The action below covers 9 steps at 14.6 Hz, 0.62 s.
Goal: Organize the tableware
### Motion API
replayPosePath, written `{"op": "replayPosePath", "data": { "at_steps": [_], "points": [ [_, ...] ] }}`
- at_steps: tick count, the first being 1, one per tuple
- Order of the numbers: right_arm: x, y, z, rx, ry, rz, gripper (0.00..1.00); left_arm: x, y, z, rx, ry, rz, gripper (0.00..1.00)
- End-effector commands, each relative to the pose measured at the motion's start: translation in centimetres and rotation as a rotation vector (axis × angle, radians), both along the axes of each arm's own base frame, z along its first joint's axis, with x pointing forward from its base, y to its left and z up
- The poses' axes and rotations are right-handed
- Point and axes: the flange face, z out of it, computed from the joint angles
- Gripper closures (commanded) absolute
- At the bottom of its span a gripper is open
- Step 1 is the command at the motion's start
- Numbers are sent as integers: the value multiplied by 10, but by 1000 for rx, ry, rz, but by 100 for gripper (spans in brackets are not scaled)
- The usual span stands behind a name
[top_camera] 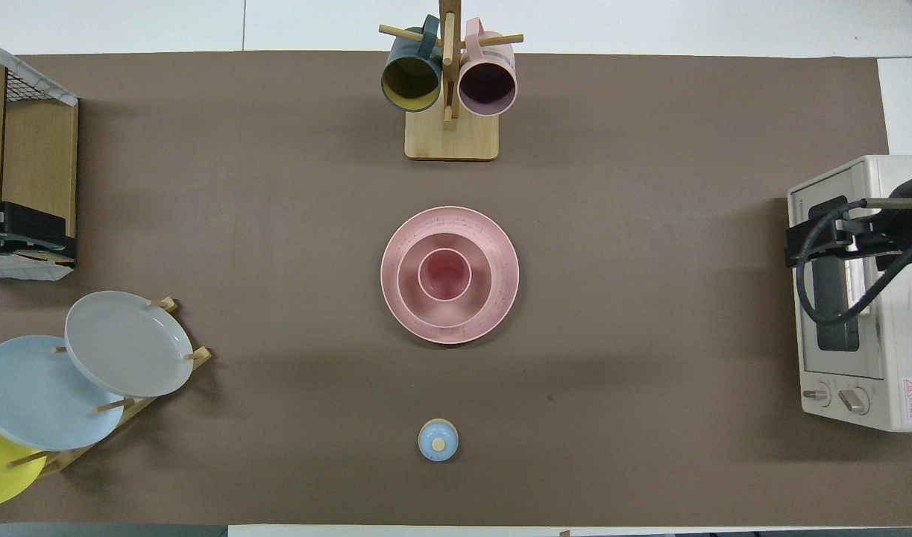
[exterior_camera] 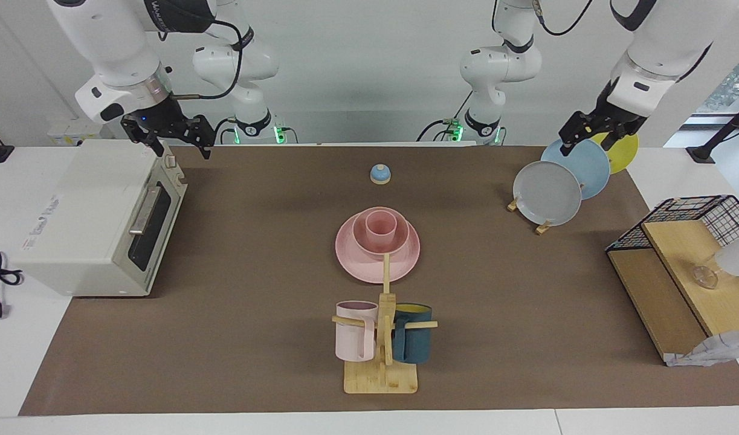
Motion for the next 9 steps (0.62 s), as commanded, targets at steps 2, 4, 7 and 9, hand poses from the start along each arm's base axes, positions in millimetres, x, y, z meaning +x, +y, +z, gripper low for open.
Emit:
{"op": "replayPosePath", "data": {
  "at_steps": [2,4,7,9],
  "points": [
    [-3,-1,4,29,0,28,0,-5,-5,-6,-4,-24,-21,0],
    [-3,2,4,28,0,32,0,-8,-13,-16,-4,-7,-33,0],
    [-3,4,4,27,0,35,0,-5,-29,-16,-12,-3,-41,0],
    [-3,8,6,27,-3,43,0,-1,-28,-17,-12,1,-38,0]
  ]
}}
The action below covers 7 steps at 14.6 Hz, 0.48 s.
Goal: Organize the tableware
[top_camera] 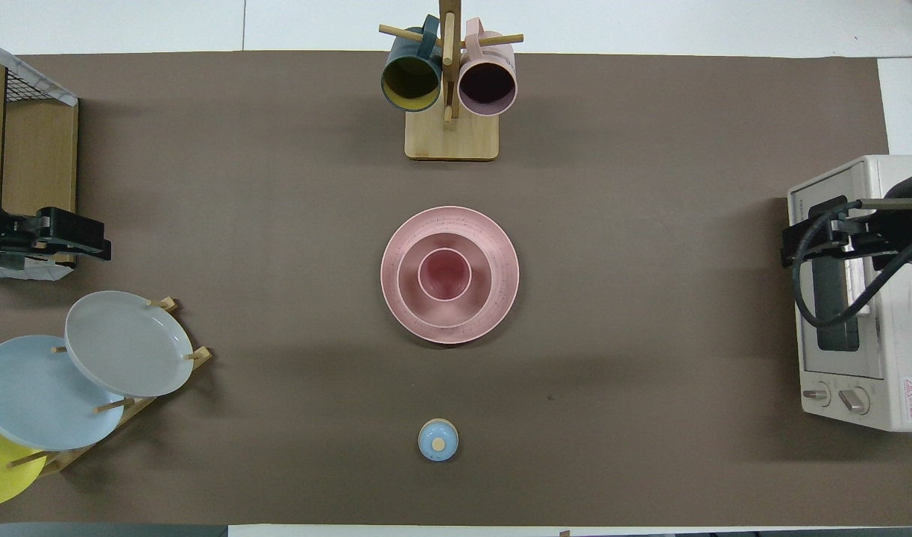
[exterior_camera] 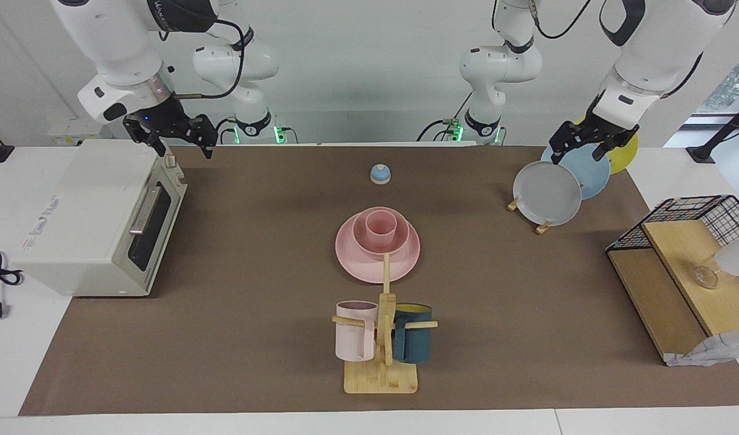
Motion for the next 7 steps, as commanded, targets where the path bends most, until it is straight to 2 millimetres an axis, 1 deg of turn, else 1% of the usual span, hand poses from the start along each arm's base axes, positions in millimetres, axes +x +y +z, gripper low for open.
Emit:
{"op": "replayPosePath", "data": {
  "at_steps": [1,3,6,7],
  "points": [
    [-3,3,5,27,-2,34,0,4,4,-10,-4,13,14,0],
    [-3,3,5,27,-3,34,0,5,1,8,-4,-10,7,0],
    [-3,3,5,27,-3,34,0,3,9,11,-7,-13,19,0],
    [-3,3,5,27,-3,34,0,3,7,11,-7,-14,16,0]
  ]
}}
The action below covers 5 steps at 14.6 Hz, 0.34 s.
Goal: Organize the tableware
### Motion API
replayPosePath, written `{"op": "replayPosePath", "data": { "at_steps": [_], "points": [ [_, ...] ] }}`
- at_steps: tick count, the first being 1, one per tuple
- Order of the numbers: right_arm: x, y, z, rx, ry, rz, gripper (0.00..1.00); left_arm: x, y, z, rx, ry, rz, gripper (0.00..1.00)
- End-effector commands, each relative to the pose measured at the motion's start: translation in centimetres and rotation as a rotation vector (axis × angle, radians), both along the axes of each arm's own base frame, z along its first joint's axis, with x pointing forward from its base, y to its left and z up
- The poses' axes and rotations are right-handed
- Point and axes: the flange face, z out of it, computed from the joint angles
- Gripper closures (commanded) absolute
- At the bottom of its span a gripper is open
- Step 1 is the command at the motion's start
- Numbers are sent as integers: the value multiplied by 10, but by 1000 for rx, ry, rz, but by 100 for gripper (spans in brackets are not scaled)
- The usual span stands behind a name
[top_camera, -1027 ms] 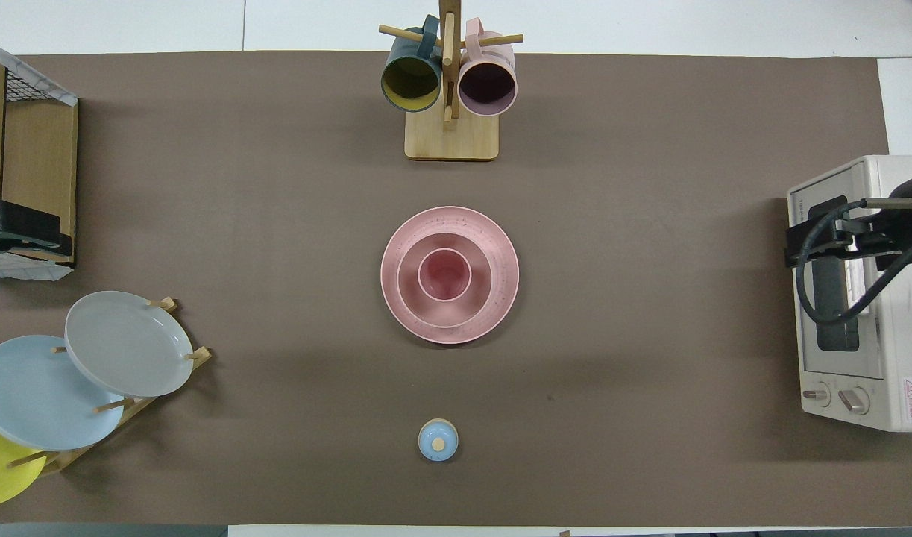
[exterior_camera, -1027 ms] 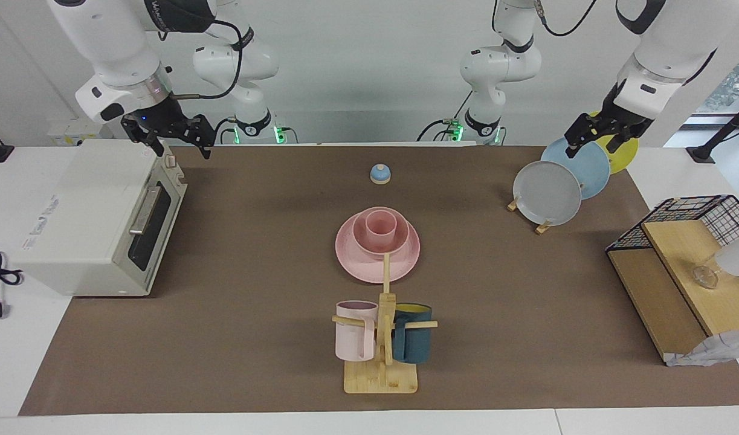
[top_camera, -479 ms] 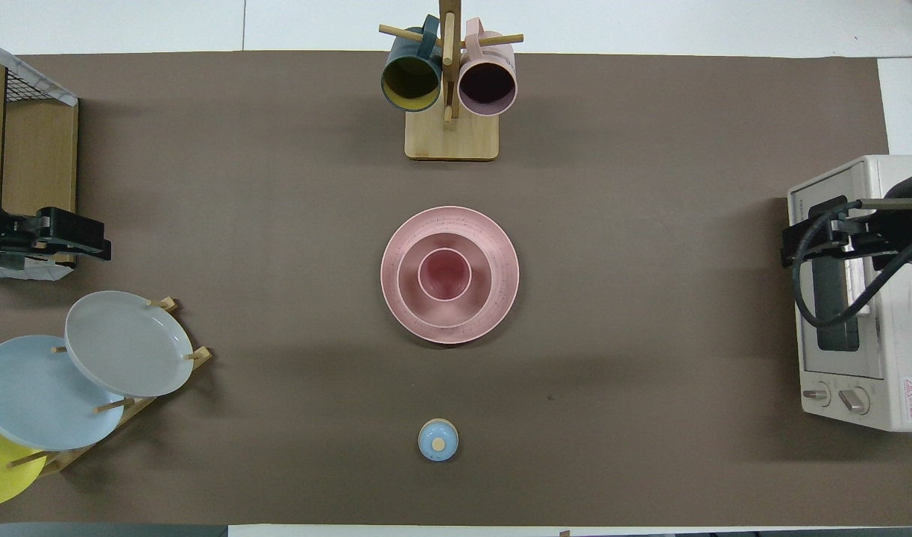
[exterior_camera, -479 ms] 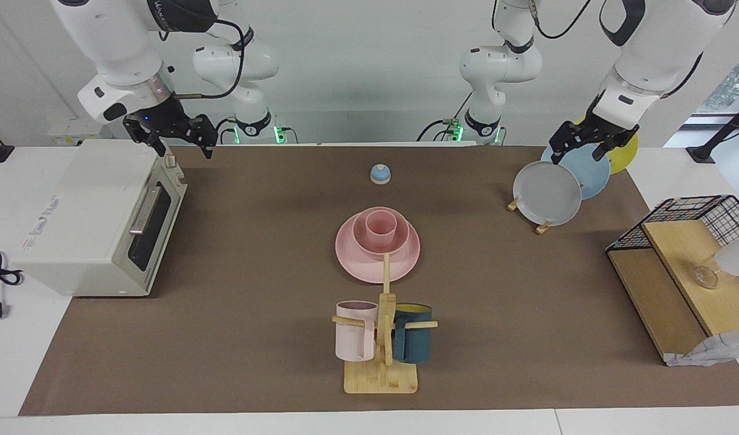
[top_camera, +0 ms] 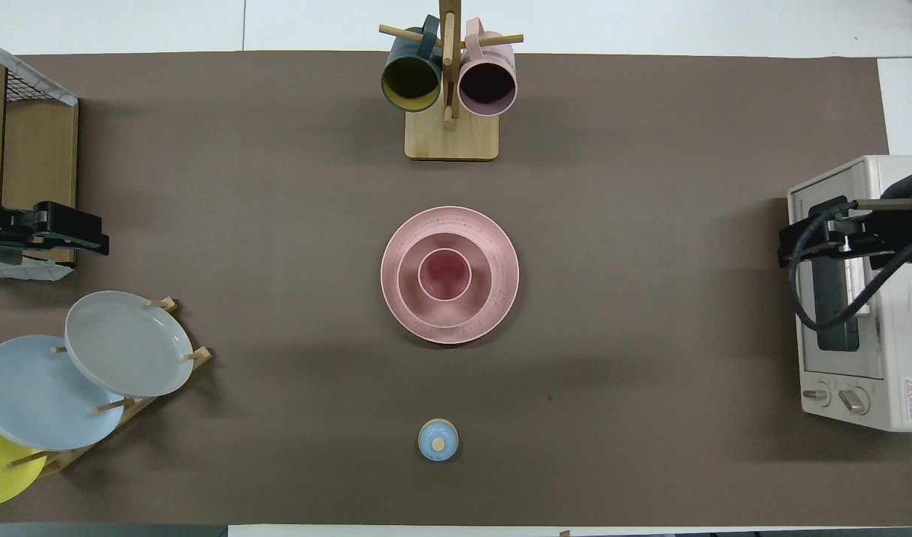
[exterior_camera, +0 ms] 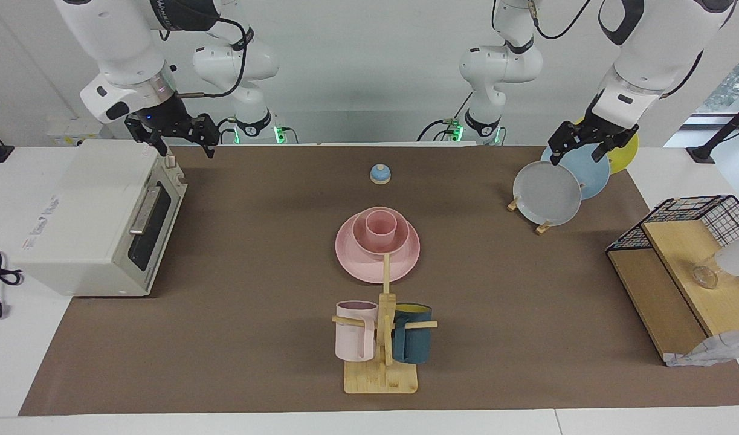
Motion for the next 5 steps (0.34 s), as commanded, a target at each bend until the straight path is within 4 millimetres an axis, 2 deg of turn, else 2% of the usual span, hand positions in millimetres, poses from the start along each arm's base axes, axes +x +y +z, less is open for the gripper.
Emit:
{"op": "replayPosePath", "data": {
  "at_steps": [1,5],
  "points": [
    [-3,-1,4,26,0,26,0,0,4,6,-6,-2,8,0],
    [-3,-1,4,26,-1,26,0,-1,0,5,-6,1,-6,0]
  ]
}}
